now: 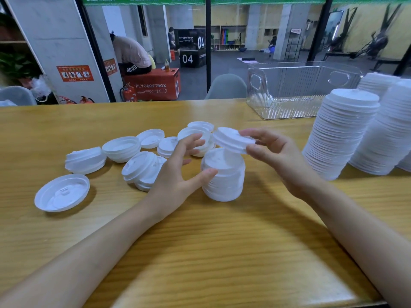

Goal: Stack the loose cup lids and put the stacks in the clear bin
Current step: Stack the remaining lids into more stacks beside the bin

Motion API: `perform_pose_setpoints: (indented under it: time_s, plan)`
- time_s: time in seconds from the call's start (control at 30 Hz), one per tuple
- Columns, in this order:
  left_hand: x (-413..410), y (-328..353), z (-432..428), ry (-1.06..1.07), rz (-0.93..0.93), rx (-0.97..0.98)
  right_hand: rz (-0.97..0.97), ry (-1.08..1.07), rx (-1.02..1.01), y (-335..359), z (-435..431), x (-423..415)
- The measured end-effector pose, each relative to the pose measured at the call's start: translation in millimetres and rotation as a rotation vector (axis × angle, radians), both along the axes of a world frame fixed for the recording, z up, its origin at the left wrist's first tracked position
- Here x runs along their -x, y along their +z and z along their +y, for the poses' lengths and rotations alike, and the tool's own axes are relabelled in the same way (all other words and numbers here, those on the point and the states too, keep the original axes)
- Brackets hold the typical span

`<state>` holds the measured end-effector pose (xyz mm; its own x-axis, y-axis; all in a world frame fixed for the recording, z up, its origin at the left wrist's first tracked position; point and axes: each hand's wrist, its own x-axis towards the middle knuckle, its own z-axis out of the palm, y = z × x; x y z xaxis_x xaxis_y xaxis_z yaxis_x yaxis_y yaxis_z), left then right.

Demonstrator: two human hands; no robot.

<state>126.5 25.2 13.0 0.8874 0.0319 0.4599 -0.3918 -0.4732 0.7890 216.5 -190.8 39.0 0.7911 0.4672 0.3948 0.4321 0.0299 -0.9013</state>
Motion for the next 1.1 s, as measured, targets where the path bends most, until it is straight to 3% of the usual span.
perform_pose_setpoints:
  time_s: [0.27, 0.93, 1.1]
  plan:
    - [1.3, 0.5, 2.7, -0.005, 0.011, -0.013, -0.097, 0.084, 0.206, -4.1, 4.7, 4.5]
    - [-1.5, -4.3, 2.9, -0.059, 0.052, 0.003, -0.299, 0.009, 0.307, -10.1, 4.5, 2.9]
    - [-0.8, -5.3, 1.8, -0.072, 0.051, 0.005, -0.261, 0.028, 0.355, -9.9, 3.3, 2.3]
